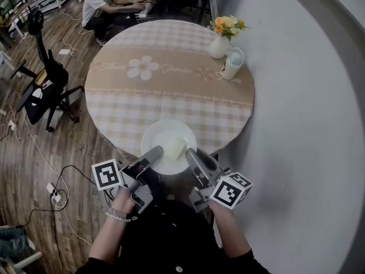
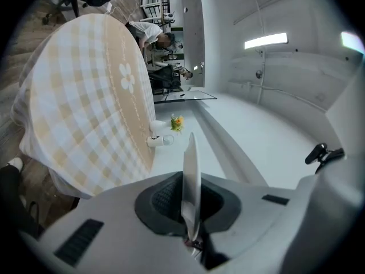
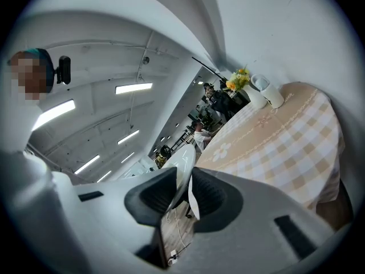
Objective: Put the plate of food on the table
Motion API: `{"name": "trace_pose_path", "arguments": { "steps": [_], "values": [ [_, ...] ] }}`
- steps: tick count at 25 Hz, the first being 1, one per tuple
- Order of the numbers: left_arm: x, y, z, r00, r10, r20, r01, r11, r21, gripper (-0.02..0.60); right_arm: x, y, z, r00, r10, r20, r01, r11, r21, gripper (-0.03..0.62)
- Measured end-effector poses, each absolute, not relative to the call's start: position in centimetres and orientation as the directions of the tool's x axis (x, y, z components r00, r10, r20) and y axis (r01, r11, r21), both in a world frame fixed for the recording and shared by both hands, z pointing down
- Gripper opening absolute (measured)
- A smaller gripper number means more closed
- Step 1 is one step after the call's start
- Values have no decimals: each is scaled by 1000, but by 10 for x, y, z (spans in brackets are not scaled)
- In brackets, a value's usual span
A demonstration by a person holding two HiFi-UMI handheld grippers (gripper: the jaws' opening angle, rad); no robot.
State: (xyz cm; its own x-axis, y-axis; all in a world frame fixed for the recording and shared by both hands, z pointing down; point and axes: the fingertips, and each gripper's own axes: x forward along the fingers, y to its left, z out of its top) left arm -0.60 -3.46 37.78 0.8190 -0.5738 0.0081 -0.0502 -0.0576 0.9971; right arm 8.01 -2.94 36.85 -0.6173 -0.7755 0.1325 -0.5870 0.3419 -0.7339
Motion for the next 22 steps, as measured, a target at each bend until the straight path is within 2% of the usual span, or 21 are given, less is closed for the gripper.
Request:
{"name": "trace_pose_path", "arguments": {
  "steps": [22],
  "values": [
    [-42,-129,389,869,-494,16,-46,-48,998,11,44,-115,377,-538,-826,170,-635,264,-726,63]
  ]
}}
